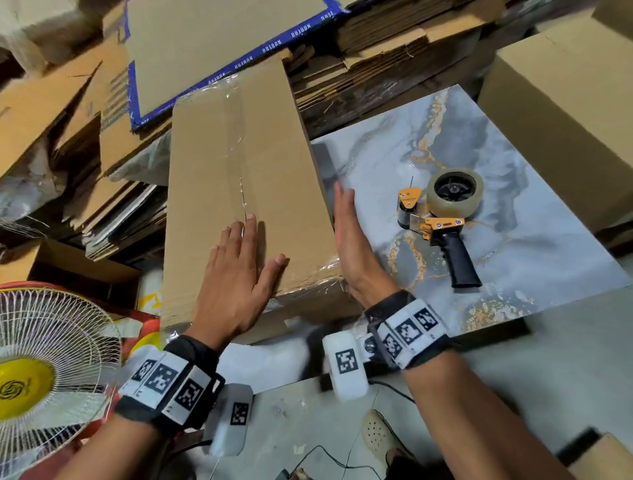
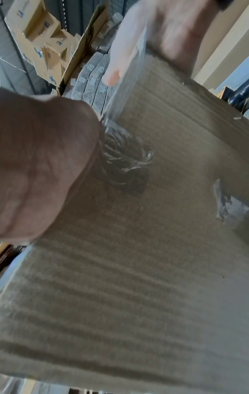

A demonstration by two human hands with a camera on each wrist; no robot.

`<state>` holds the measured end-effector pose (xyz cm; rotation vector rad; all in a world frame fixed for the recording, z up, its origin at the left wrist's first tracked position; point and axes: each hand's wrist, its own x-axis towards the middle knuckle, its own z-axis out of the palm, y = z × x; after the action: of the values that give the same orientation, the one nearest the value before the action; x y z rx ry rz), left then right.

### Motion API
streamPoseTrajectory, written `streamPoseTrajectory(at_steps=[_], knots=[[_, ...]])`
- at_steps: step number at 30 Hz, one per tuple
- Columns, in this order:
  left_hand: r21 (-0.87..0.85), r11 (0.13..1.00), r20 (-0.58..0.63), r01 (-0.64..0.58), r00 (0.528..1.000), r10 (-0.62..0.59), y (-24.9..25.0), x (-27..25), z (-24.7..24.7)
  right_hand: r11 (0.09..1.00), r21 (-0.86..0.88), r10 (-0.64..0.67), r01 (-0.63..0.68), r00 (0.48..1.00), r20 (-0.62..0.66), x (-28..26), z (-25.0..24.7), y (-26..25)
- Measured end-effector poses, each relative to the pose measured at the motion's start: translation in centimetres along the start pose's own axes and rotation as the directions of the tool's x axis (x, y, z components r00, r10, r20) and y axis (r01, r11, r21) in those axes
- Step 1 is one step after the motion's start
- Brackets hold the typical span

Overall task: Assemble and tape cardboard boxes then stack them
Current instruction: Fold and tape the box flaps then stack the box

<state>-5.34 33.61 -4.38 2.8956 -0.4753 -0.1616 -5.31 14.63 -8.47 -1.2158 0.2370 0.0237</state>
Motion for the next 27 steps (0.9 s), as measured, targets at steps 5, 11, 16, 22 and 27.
streamPoseTrajectory(at_steps=[5, 11, 16, 22, 27], knots=[[0.005, 1.0, -0.003, -0.011, 1.0, 0.011, -0.1, -0.1, 0.0, 0.962, -0.195, 0.177, -0.189, 0.981, -0.079, 0.0, -0.8, 2.6], [0.004, 1.0, -0.009, -0.023, 1.0, 0.023, 0.0, 0.1, -0.1, 0.949, -0.273, 0.131, -0.155, 0.986, -0.104, -1.3, -1.3, 0.3], [-0.073, 0.997, -0.025, -0.016, 1.0, 0.014, -0.4, 0.2, 0.0, 0.955, -0.266, 0.047, -0.129, 0.955, -0.294, -5.3, -1.4, -2.8], [-0.442, 0.894, -0.163, -0.077, 0.987, 0.004, -0.9, 0.3, -0.2, 0.703, -0.671, 0.063, -0.236, 0.96, -0.271, -8.0, 3.0, -3.5], [-0.442, 0.893, -0.19, -0.083, 0.982, -0.002, -0.9, 0.4, -0.1, 0.693, -0.69, 0.009, -0.207, 0.96, -0.278, -8.4, 3.1, -3.1]])
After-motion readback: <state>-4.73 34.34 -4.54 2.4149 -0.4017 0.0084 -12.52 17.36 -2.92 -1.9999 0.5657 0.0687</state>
